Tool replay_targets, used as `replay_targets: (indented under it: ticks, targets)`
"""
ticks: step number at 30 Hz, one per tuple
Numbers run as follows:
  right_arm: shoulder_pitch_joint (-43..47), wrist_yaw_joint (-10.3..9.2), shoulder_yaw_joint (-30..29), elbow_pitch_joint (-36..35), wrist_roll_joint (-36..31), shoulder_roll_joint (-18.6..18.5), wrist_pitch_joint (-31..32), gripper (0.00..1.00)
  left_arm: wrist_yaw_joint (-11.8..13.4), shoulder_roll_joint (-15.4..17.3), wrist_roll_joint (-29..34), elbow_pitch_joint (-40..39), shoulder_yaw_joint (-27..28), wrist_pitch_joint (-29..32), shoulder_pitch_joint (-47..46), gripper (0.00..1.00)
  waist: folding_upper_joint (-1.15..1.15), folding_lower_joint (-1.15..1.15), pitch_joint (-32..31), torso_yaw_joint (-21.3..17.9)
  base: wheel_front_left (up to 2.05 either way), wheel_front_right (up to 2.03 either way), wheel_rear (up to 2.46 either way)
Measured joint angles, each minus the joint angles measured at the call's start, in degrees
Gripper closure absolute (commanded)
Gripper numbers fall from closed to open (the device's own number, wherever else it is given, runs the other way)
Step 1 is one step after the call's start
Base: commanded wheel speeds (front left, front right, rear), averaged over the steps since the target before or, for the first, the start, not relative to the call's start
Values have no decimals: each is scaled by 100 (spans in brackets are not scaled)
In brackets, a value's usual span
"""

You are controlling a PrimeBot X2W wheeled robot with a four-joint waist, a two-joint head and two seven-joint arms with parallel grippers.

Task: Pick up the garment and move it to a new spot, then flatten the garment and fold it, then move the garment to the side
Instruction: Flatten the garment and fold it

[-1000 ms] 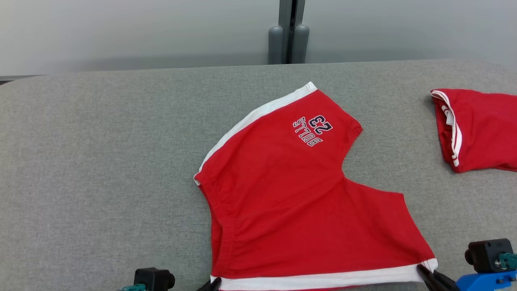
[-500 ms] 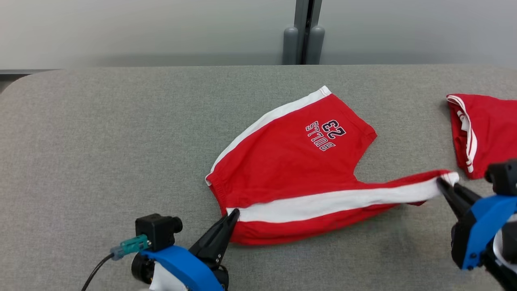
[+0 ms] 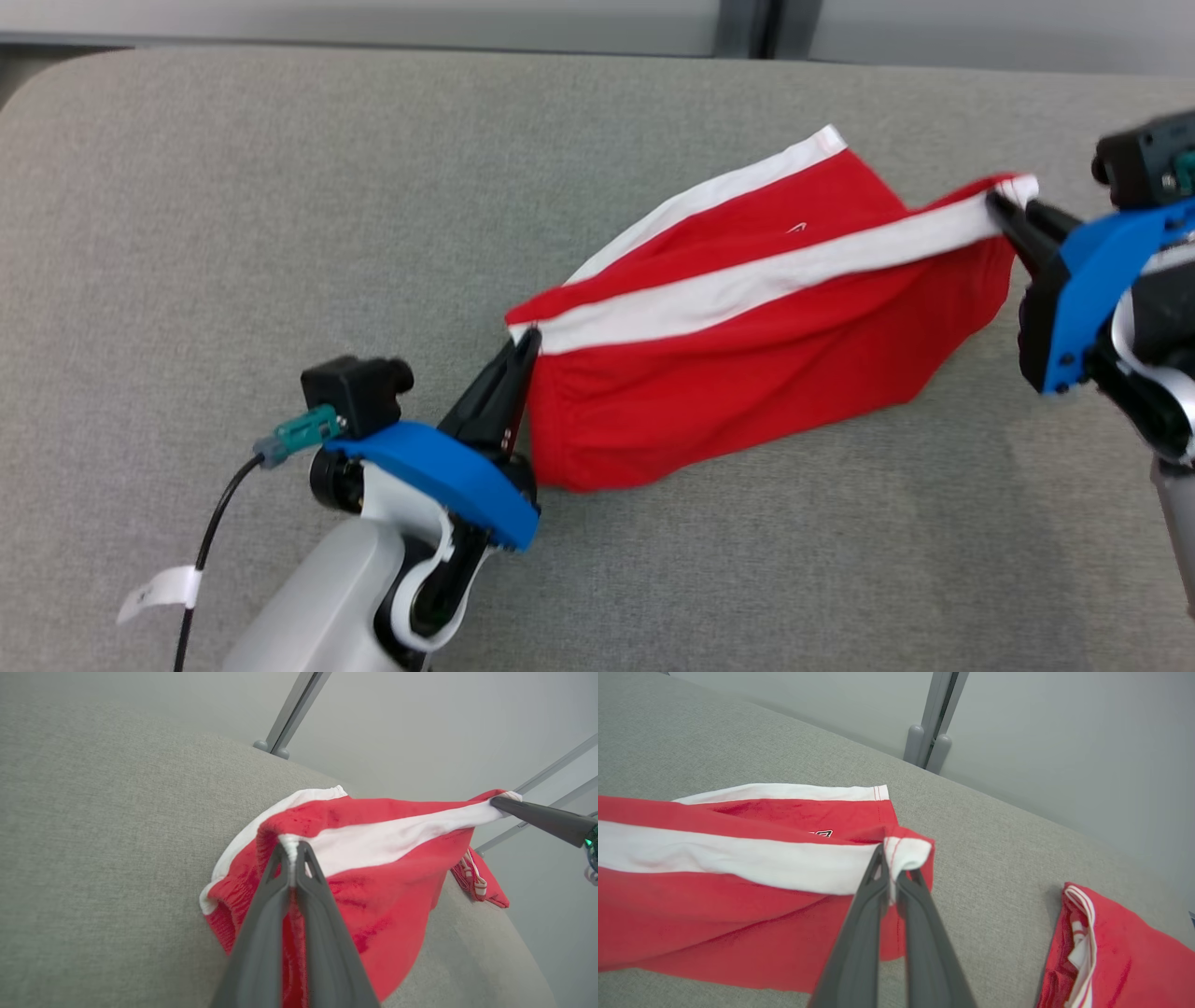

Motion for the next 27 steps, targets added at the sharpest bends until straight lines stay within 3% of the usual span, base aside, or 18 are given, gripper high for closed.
replay_targets:
  ticks: [11, 17, 18, 19, 20, 21, 27]
  targets:
    - [-1442, 0, 666, 1396, -27, -112, -679, 100, -104, -677, 93, 1238, 83, -535, -949, 100, 1, 0, 652, 414, 0, 0, 0]
    - [-1813, 0, 865, 1970, -57, -102, -1045, 100, -94, -859, 86, 1696, 93, -726, -1152, 100, 1, 0, 799, 555, 0, 0, 0]
    - [-1852, 0, 886, 2057, -57, -99, -1091, 84, -101, -880, 86, 1750, 89, -759, -1173, 95, 1, -1, 811, 571, 0, 0, 0]
    - [-1885, 0, 905, 2131, -57, -91, -1129, 51, -130, -896, 82, 1797, 83, -783, -1198, 65, 1, -1, 819, 585, 0, 0, 0]
    - [-1909, 0, 917, 2202, -54, -79, -1188, 0, -152, -912, 65, 1836, 78, -802, -1221, 41, 1, -1, 826, 595, 0, 0, 0]
    - [-1925, 0, 913, 2268, -45, -64, -1247, 0, -186, -927, 59, 1876, 69, -822, -1232, 0, 0, -1, 830, 603, 0, 0, 0]
    - [-2017, 0, 1006, 2629, 97, 3, -1515, 0, -307, -980, 42, 2038, -20, -906, -1246, 0, 1, -2, 739, 637, 0, 0, 0]
